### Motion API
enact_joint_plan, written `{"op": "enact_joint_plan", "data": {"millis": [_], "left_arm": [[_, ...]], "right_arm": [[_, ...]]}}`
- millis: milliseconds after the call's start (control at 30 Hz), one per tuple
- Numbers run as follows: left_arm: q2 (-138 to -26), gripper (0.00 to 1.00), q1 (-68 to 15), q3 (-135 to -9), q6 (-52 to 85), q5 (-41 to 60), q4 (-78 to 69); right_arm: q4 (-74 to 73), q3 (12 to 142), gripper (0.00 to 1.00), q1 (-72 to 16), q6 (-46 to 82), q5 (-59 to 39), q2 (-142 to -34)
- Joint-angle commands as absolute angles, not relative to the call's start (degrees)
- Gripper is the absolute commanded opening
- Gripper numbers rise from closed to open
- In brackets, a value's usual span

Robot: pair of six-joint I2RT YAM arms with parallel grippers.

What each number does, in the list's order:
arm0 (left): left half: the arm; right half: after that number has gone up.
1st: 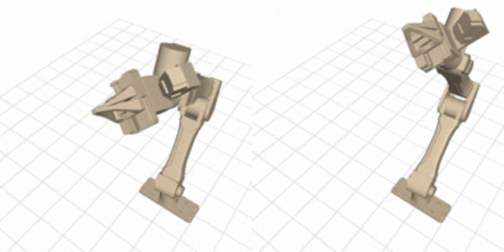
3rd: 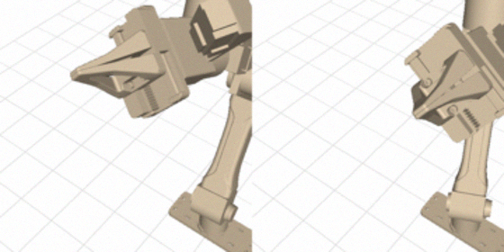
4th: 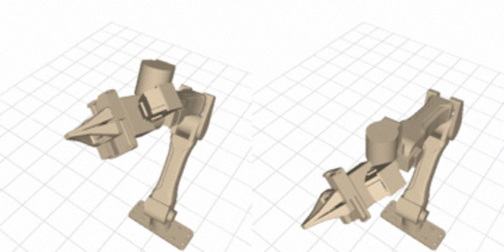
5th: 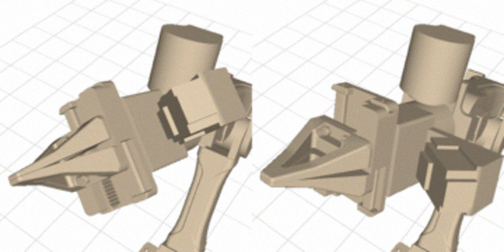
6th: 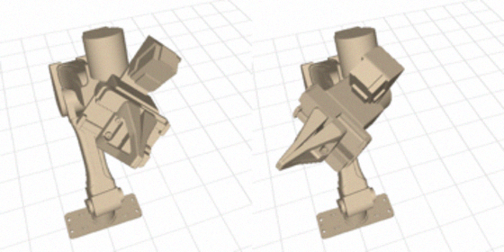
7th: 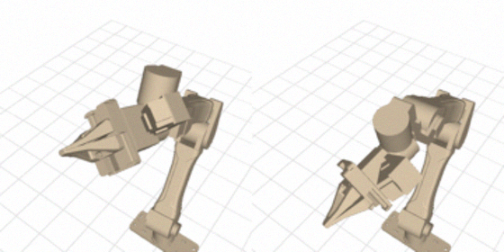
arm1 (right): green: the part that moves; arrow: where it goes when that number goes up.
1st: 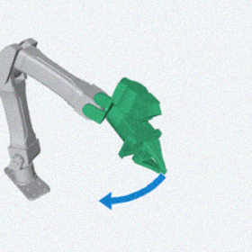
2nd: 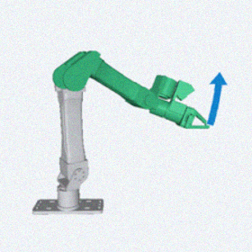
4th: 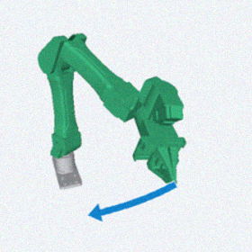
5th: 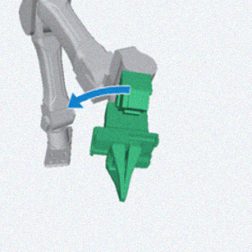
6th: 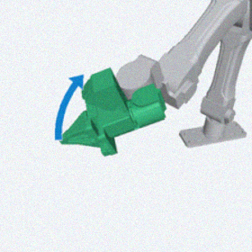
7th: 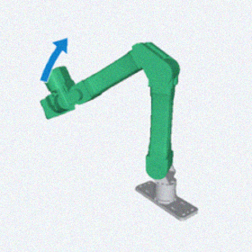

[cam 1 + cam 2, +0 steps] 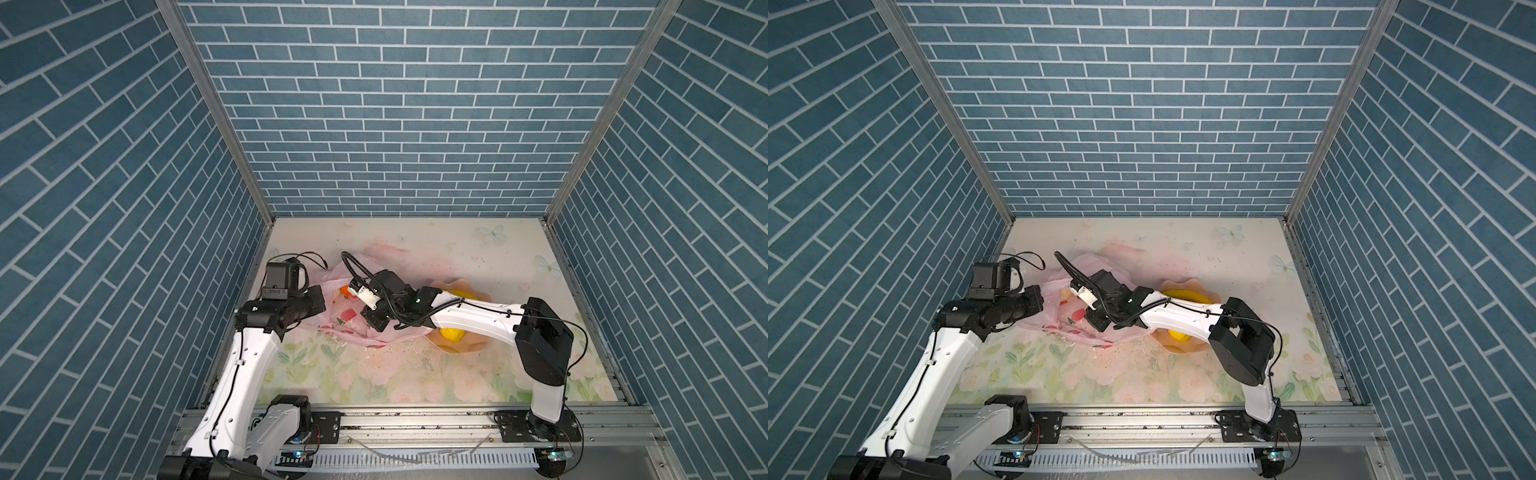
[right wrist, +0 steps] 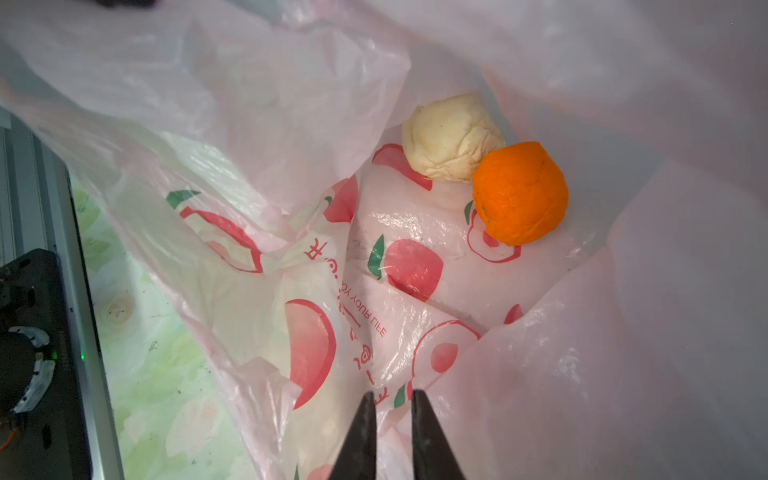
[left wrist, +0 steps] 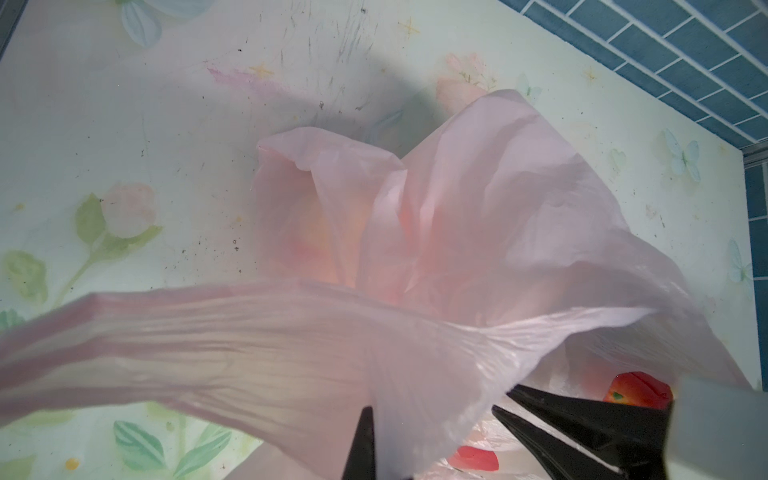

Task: Take the fake fruits out of the plastic bag
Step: 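Move the right gripper back into the bag toward the orange fruit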

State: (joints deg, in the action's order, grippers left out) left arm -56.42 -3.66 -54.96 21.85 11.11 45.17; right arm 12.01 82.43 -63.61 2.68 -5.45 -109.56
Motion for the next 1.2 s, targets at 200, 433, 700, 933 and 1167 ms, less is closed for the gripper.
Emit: {"op": "enact_joint_plan", "data": {"millis": [200, 433, 700, 933, 1167], "left_arm": [[-55.45, 0.00, -3.87, -57.62, 19.11, 12.44, 44.05], [-52.77, 0.00, -3.87, -56.97, 16.45, 12.08, 47.02], [-50.93, 0.00, -3.87, -54.94, 14.48, 14.00, 46.77], [-49.74, 0.00, -3.87, -54.20, 13.72, 15.79, 46.62], [-48.01, 0.00, -3.87, -52.27, 13.43, 17.31, 45.90]], "right_arm": [[19.65, 91.80, 0.17, -64.18, -3.24, -5.98, -118.36], [19.41, 100.84, 0.21, -64.27, 0.41, -5.36, -124.87], [10.70, 101.82, 0.43, -64.18, 6.96, 1.57, -129.09], [6.78, 101.60, 0.66, -64.14, 11.40, 5.25, -129.72], [5.78, 102.58, 0.74, -63.90, 19.75, 9.54, -130.67]]}}
